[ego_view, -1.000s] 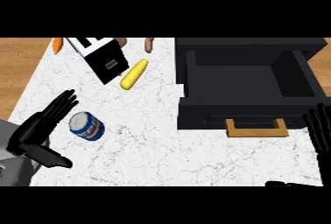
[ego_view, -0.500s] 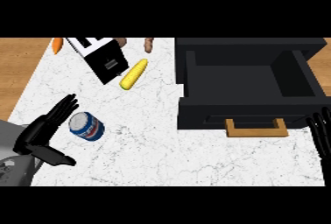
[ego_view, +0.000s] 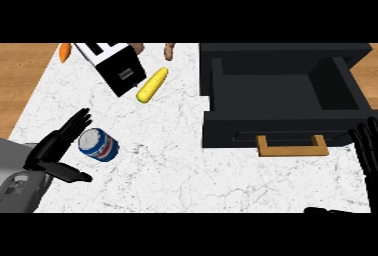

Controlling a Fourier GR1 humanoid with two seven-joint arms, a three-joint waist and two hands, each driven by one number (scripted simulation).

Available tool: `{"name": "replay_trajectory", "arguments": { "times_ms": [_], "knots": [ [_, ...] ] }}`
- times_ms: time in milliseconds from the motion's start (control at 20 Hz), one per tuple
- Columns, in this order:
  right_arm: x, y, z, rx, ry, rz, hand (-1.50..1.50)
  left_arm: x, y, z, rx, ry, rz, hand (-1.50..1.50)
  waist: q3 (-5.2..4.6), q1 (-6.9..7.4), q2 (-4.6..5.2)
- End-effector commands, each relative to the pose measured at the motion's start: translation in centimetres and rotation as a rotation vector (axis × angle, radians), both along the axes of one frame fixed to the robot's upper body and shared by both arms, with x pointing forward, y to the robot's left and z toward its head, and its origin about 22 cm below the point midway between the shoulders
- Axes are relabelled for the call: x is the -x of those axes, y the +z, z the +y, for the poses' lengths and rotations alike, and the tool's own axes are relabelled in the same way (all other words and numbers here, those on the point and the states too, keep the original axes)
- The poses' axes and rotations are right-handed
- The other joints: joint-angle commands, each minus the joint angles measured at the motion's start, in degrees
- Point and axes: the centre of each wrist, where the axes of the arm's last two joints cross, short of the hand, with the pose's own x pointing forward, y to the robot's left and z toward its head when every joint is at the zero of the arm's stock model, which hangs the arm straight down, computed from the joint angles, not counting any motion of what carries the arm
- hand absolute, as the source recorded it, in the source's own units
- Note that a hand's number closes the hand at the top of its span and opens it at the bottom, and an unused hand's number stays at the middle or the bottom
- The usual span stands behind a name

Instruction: Pick up the can, place it into the drawer and close the drawer

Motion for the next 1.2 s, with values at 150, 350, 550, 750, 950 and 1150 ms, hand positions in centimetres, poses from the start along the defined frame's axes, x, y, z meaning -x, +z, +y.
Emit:
{"name": "replay_trajectory", "arguments": {
  "times_ms": [150, 350, 550, 750, 950, 1150],
  "knots": [
    [1.2, 1.2, -0.2, 0.005, 0.007, -0.007, -1.50, 1.3, -1.5, 2.2, 0.048, -0.005, 0.014, -1.50, -0.21, -0.42, 0.22],
    [0.4, -0.2, -0.6, -0.011, -0.003, 0.008, -1.50, -0.1, -1.6, 0.3, 0.043, -0.034, 0.013, -1.50, -0.17, -0.09, 0.15],
    [1.7, 0.6, -1.5, 0.013, 0.005, -0.005, -1.50, -1.4, -1.5, -1.4, 0.044, -0.028, 0.002, -1.50, -0.15, -0.12, 0.08],
    [0.4, 1.2, -0.7, -0.003, 0.009, 0.009, -1.50, -1.9, -1.0, -1.0, 0.052, -0.026, 0.021, -1.50, -0.15, 0.09, 0.08],
    [2.0, 2.3, 0.4, -0.006, -0.011, -0.002, -1.50, -3.0, -1.1, -3.0, 0.050, -0.027, 0.003, -1.50, -0.16, -0.15, 0.06],
    [0.4, 0.1, -0.5, -0.003, -0.012, 0.002, -1.50, -1.4, -2.4, -2.1, 0.075, -0.032, 0.014, -1.50, -0.17, -0.10, 0.17]
  ]
}}
